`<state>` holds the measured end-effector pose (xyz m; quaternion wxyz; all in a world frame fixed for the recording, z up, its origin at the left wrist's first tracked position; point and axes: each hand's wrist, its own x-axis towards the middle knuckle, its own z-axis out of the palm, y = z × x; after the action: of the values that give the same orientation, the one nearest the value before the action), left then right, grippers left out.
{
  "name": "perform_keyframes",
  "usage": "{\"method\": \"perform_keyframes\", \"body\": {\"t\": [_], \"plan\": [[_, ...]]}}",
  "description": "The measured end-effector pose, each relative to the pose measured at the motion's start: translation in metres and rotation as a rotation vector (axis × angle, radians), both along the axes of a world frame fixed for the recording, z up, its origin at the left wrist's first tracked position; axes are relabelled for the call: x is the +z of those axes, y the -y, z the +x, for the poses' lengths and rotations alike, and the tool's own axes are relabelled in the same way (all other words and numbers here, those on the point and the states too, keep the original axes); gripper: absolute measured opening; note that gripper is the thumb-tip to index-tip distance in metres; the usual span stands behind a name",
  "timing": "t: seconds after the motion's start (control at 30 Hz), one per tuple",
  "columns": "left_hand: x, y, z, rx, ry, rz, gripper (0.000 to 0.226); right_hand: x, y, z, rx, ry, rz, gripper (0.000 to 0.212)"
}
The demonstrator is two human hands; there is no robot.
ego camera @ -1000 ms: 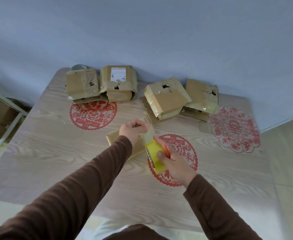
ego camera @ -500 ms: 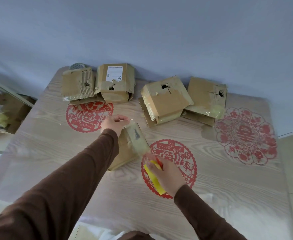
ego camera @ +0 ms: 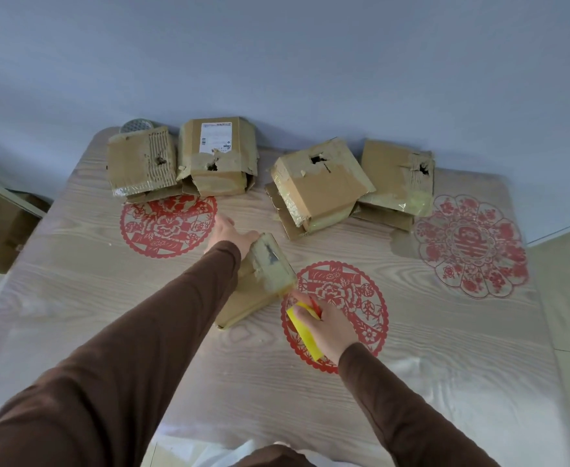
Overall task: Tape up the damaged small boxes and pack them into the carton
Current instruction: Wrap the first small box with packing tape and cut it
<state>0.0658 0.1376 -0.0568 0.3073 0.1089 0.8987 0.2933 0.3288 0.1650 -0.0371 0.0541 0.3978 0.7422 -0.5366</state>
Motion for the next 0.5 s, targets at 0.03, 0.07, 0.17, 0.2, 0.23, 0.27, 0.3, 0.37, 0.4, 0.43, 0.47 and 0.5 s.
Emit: {"method": "perform_keyframes", "body": {"t": [0.03,0.07,0.17,0.2,0.23,0.27,0.3,0.37,0.4,0.43,0.47,0.5], "plan": [[0.0,0.0,0.001,-0.023,-0.06,0.037,0.052,-0.002,0.0,0.0,-0.017,-0.012,-0.022,0.042],[0.002,0.001,0.004,-0.053,-0.157,0.095,0.045,-0.004,0.001,-0.001,-0.03,-0.015,-0.033,0.042],[0.015,0.017,0.024,-0.329,-0.411,0.278,0.043,-0.009,0.002,-0.001,-0.067,-0.016,-0.054,0.04],[0.019,0.025,0.032,-0.524,-0.443,0.225,0.063,-0.01,0.002,0.0,-0.068,-0.023,-0.061,0.041],[0.021,0.033,0.037,-0.718,-0.462,0.105,0.088,-0.012,0.002,0.0,-0.066,-0.027,-0.063,0.041],[0.02,0.04,0.039,-0.864,-0.477,-0.034,0.112,-0.013,0.002,0.0,-0.059,-0.032,-0.066,0.042],[0.017,0.046,0.038,-0.957,-0.485,-0.154,0.13,-0.014,0.001,0.0,-0.053,-0.043,-0.067,0.042],[0.012,0.048,0.034,-1.05,-0.479,-0.295,0.148,-0.015,-0.001,-0.001,-0.041,-0.062,-0.071,0.041],[0.013,0.045,0.032,-1.08,-0.467,-0.333,0.15,-0.016,-0.002,-0.002,-0.041,-0.067,-0.075,0.041],[0.013,0.04,0.032,-1.097,-0.454,-0.352,0.15,-0.017,-0.003,-0.002,-0.043,-0.068,-0.081,0.041],[0.014,0.034,0.033,-1.101,-0.444,-0.354,0.148,-0.016,-0.004,-0.002,-0.041,-0.069,-0.085,0.04],[0.015,0.029,0.034,-1.089,-0.446,-0.35,0.145,-0.015,-0.004,-0.002,-0.031,-0.066,-0.086,0.039]]}}
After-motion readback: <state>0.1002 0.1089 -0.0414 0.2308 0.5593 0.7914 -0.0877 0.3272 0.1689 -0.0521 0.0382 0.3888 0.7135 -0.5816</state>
